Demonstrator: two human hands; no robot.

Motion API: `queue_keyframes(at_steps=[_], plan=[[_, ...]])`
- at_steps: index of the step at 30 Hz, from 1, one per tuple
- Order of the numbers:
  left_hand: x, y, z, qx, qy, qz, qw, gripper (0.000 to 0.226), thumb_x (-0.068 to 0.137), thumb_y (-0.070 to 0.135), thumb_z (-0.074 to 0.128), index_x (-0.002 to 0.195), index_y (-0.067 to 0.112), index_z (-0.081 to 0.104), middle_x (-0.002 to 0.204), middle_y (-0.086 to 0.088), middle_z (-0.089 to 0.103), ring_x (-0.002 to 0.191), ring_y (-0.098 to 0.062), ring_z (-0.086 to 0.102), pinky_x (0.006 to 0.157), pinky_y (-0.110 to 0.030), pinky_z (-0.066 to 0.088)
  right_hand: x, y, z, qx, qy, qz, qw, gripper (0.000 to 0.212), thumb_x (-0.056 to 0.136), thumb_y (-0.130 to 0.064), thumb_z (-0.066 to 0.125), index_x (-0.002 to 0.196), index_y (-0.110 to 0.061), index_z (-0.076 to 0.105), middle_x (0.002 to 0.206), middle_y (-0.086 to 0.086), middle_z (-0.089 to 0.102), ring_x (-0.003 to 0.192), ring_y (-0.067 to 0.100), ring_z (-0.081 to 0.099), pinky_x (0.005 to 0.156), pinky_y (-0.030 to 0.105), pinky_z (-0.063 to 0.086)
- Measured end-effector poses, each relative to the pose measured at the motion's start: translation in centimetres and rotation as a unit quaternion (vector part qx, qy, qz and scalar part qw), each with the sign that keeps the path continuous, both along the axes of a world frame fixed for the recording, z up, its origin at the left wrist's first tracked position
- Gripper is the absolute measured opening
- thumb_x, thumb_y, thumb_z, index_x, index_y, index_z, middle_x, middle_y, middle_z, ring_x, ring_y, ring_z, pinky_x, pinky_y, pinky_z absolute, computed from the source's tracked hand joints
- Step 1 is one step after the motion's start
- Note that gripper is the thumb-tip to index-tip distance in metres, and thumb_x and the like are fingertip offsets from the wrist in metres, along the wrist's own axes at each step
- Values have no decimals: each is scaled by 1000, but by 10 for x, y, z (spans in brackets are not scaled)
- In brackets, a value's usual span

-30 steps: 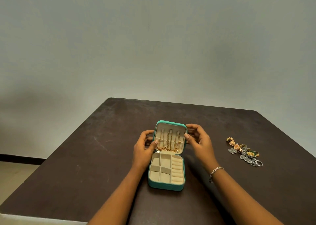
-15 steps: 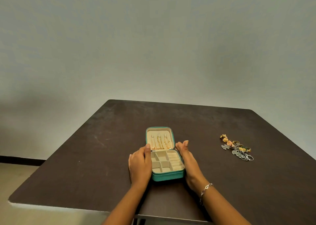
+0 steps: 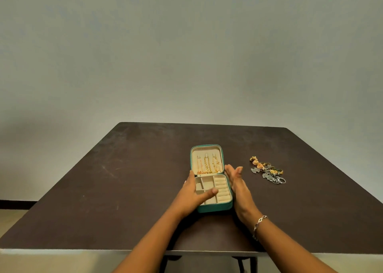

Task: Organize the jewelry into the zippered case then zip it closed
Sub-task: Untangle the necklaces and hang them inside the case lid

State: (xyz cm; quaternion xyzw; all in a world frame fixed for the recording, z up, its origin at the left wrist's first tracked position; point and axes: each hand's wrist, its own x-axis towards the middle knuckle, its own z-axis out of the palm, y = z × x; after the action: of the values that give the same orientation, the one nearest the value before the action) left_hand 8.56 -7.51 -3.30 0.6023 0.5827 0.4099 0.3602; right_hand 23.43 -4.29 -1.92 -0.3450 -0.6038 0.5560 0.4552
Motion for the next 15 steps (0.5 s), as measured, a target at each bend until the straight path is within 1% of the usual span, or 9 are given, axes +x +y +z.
queue_keyframes(at_steps=[2,4,6,7,8,9,10,12,15], plan=[[7,4,-2,-11,46,-26,999,110,48,72,69,139,39,15,148,8,29,139,-17,25,114,-44,25,10,1,-1,-25,15,-12,999,60,98,-35,12,129,13,31,130,9,47,108,10,51,74,11,47],[12,5,-3,-41,103,-43,993,136,48,67,75,147,25,-9,157,2,1,144,-20,-2,118,-46,13,16,0,-2,-40,36,-25,998,61,98,-37,14,128,13,32,131,13,47,112,13,49,79,14,46],[15,6,-6,-50,143,-45,987,137,55,58,78,145,19,-19,156,-1,-12,143,-21,-14,118,-45,6,16,-1,-2,-34,46,-16,998,74,88,-61,29,120,3,46,119,3,60,100,5,57,75,13,47],[15,7,-7,-48,155,-42,986,135,58,58,77,144,19,-19,156,-2,-14,143,-21,-16,118,-44,5,15,1,-4,-26,40,-23,999,82,74,-77,38,112,-5,52,108,-2,66,95,3,62,74,12,50],[16,6,-7,-44,166,-39,984,132,60,58,75,144,18,-19,156,-4,-14,143,-22,-16,118,-44,4,15,2,-5,-21,38,-29,999,89,61,-85,44,106,-9,54,101,-5,68,94,4,64,73,14,51],[17,6,-7,-41,177,-36,983,130,61,59,73,144,18,-18,156,-4,-14,143,-23,-16,118,-43,4,14,6,-9,-19,34,-31,999,92,59,-85,45,108,-7,54,100,-4,69,95,6,64,74,17,52],[18,5,-8,-41,189,-34,981,128,63,60,72,144,18,-18,156,-4,-15,143,-23,-15,118,-43,4,14,8,-11,-28,28,-34,999,87,66,-79,43,112,-7,54,103,-2,69,97,9,64,75,18,52],[18,5,-9,-41,209,-31,977,125,65,61,69,144,19,-18,155,-4,-16,143,-24,-15,118,-42,4,14,10,-14,-41,22,-41,998,66,79,-60,36,115,-7,54,108,2,67,99,12,64,77,19,52],[18,4,-9,-35,231,-29,972,120,68,62,65,144,20,-18,155,-4,-16,143,-24,-13,118,-42,5,18,9,-15,-23,-19,-42,999,52,85,-50,33,108,-9,55,104,-1,67,95,9,63,83,23,51]])
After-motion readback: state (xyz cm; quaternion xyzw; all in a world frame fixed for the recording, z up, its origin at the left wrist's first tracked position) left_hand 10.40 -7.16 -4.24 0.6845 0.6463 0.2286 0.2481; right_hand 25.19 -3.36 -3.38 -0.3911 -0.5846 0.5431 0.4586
